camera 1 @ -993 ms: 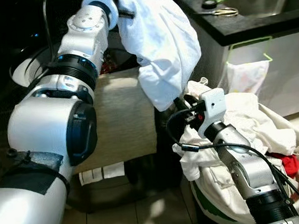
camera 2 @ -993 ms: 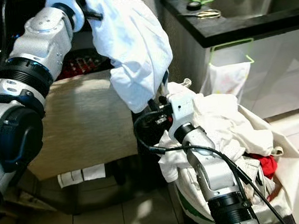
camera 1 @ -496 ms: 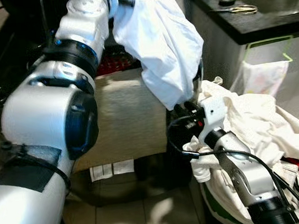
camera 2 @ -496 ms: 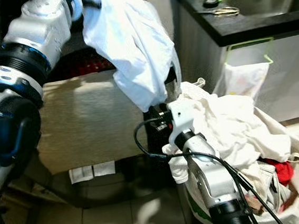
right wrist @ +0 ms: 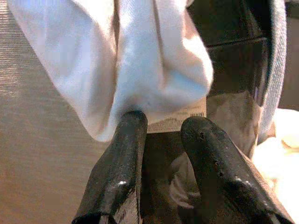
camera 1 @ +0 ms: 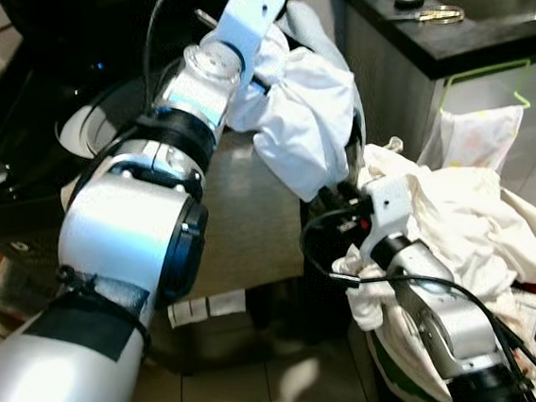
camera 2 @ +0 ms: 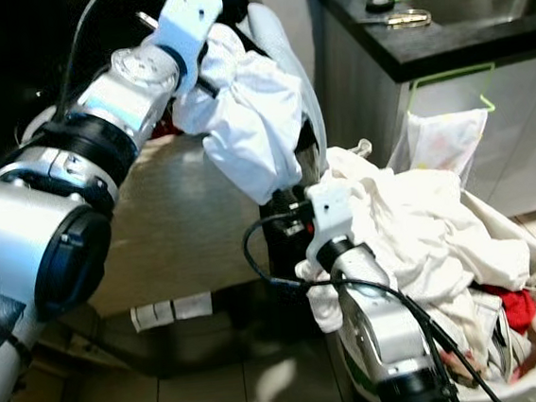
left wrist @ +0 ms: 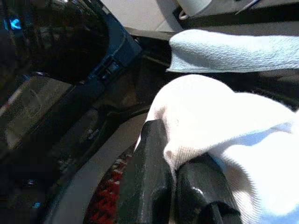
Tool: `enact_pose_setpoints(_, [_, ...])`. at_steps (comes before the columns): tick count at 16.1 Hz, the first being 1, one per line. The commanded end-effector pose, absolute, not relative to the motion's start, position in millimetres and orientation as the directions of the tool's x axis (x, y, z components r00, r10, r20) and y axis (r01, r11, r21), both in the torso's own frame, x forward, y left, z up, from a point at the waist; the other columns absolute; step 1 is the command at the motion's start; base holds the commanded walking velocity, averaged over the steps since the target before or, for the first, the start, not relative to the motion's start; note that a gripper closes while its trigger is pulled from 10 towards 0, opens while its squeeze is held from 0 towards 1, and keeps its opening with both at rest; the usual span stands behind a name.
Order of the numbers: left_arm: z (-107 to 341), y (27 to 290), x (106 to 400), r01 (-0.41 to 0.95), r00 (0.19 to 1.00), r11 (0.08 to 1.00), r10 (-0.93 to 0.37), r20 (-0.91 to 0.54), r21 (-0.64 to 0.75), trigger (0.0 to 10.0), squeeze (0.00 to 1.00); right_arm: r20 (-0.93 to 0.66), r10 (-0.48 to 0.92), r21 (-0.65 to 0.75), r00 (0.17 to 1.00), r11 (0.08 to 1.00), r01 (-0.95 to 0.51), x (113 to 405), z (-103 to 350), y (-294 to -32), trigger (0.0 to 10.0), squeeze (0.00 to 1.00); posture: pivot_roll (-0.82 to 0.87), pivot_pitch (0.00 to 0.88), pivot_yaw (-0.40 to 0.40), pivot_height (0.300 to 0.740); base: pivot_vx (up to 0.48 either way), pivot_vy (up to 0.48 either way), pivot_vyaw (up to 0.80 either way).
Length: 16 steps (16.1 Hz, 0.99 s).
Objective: Clothes washing
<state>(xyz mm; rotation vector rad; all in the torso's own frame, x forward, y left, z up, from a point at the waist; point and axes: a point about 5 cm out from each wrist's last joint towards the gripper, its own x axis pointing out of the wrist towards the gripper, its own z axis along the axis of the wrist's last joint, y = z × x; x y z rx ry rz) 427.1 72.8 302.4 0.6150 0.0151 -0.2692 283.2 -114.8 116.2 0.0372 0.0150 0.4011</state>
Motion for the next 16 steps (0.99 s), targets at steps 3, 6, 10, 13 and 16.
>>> enact_pose_setpoints(3, [301,88,429,0.228,0.972,0.744,-0.207,-0.108,0.629,10.0,1.0,-0.001,0.4,0.069,0.917,0.914,-0.399,281,119,-111,10.0,0.0,-0.15,0.0,0.169,0.74,0.0,0.0,0.0])
enact_pose_setpoints(6, [323,96,430,0.12,0.987,0.74,-0.159,-0.001,0.661,10.0,1.0,0.003,0.405,0.075,0.914,0.912,-0.404,280,119,-111,10.0,0.0,-0.14,0.0,0.165,0.74,0.0,0.0,0.0])
enact_pose_setpoints(10, [368,108,426,-0.084,0.977,0.748,-0.067,0.201,0.658,10.0,1.0,0.004,0.408,0.083,0.913,0.91,-0.407,279,119,-111,10.0,0.0,-0.15,0.0,0.17,0.74,0.0,0.0,0.0])
enact_pose_setpoints(13, [400,117,420,-0.23,0.94,0.75,0.007,0.34,0.62,10.0,1.0,0.001,0.402,0.085,0.916,0.912,-0.4,277,119,-112,10.0,0.0,-0.16,0.0,0.178,0.74,0.0,0.0,0.0])
enact_pose_setpoints(16, [410,112,417,-0.265,0.922,0.717,-0.007,0.386,0.645,10.0,1.0,-0.004,0.396,0.088,0.918,0.915,-0.394,276,118,-112,10.0,0.0,-0.17,0.0,0.193,0.74,0.0,0.0,0.0])
